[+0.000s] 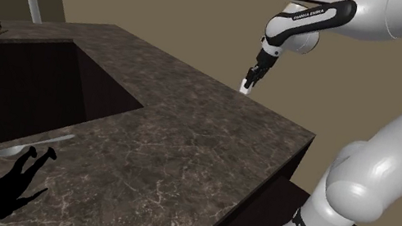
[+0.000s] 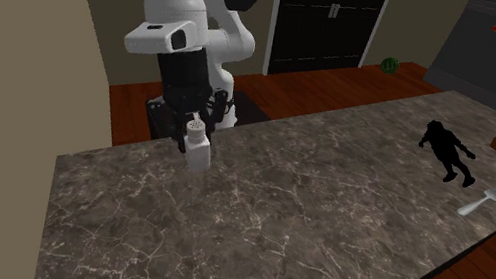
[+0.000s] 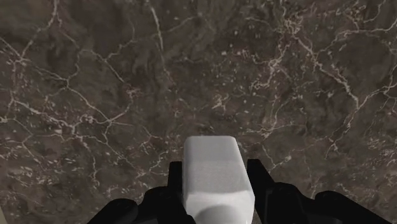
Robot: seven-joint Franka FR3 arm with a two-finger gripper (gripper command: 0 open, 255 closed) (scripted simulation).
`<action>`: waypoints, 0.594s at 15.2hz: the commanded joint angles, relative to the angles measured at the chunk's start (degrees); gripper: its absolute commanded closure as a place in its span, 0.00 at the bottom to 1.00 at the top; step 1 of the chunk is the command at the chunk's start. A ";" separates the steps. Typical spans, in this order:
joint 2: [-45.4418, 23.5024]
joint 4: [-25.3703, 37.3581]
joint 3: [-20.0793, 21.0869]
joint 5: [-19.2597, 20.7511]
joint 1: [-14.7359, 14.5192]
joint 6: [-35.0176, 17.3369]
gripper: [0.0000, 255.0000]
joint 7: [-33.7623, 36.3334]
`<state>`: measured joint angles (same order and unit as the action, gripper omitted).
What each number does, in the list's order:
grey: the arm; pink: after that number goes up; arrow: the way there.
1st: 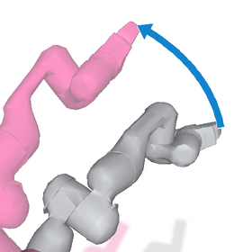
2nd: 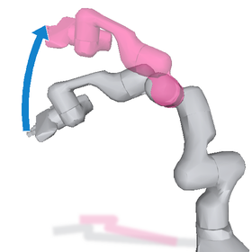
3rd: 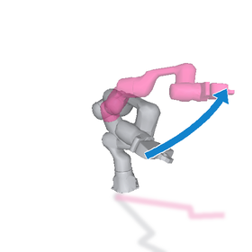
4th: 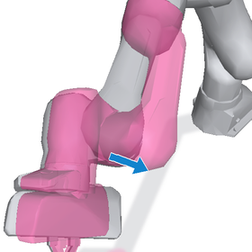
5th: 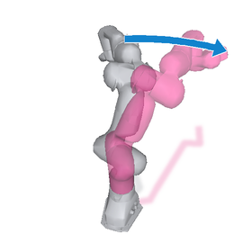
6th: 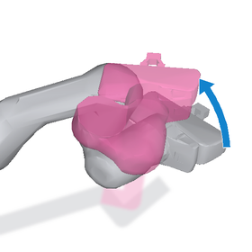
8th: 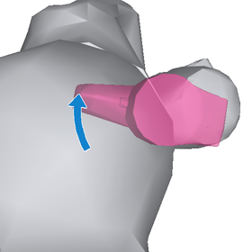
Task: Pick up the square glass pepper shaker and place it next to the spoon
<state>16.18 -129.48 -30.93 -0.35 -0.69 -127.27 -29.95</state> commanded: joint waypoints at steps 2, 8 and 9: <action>1.03 -0.09 1.42 0.64 -0.25 0.78 1.00 2.08; 3.28 -3.31 8.27 1.88 -2.41 -0.58 1.00 11.84; 3.43 -3.62 9.37 1.96 -2.85 -0.78 1.00 13.41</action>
<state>18.64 -132.45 -22.72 1.18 -3.36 -128.27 -18.28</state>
